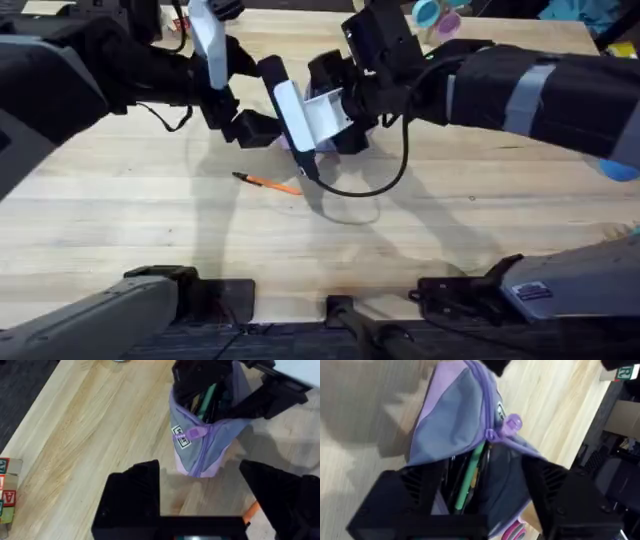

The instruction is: Unzip the bag, pick up the pens from the table one at a time and place them inside, then zip the bag closed.

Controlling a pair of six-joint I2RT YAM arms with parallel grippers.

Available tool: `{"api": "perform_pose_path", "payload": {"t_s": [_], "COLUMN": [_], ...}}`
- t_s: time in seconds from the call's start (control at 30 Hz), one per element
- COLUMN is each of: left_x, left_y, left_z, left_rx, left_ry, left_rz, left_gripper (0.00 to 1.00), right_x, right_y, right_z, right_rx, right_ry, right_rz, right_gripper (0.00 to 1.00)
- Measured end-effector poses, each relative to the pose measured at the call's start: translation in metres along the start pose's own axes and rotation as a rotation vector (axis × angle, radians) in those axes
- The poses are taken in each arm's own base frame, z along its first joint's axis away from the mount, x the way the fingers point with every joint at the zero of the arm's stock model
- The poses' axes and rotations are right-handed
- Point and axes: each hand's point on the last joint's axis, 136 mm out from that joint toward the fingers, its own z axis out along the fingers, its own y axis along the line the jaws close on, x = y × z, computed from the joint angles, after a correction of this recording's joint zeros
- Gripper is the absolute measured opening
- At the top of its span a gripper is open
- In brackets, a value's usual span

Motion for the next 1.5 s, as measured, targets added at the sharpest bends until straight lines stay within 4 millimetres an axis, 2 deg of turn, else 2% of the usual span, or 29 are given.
{"api": "perform_pose_path", "payload": {"t_s": [0.07,0.43,0.63,0.8,0.97,1.23,1.4,1.5], "left_x": [0.0,0.0,0.003,-0.005,-0.005,0.021,0.031,0.031], "left_y": [0.0,0.0,0.001,-0.004,-0.024,-0.073,-0.112,-0.117], "left_z": [0.0,0.0,-0.002,-0.017,-0.036,-0.049,-0.054,-0.052], "left_rx": [0.0,-0.001,-0.003,-0.033,-0.031,0.118,0.283,0.312], "left_ry": [0.0,0.0,0.008,-0.002,0.031,0.145,0.183,0.174], "left_rz": [0.0,0.0,-0.015,0.004,-0.012,-0.004,0.167,0.3], "left_gripper": [0.993,0.993,0.993,0.993,0.993,0.993,0.993,0.993], "right_x": [0.0,0.008,0.013,0.017,0.02,0.024,0.031,0.033], "right_y": [0.0,-0.006,-0.029,-0.038,-0.046,-0.056,-0.06,-0.06], "right_z": [0.0,-0.005,-0.036,-0.058,-0.073,-0.094,-0.102,-0.103], "right_rx": [0.0,0.02,0.112,0.156,0.196,0.25,0.27,0.275], "right_ry": [0.0,-0.005,-0.019,-0.028,-0.041,-0.069,-0.082,-0.086], "right_rz": [0.013,0.145,0.243,0.371,0.481,0.653,0.785,0.84], "right_gripper": [0.991,0.995,0.995,0.996,0.996,0.996,0.995,0.995]}}
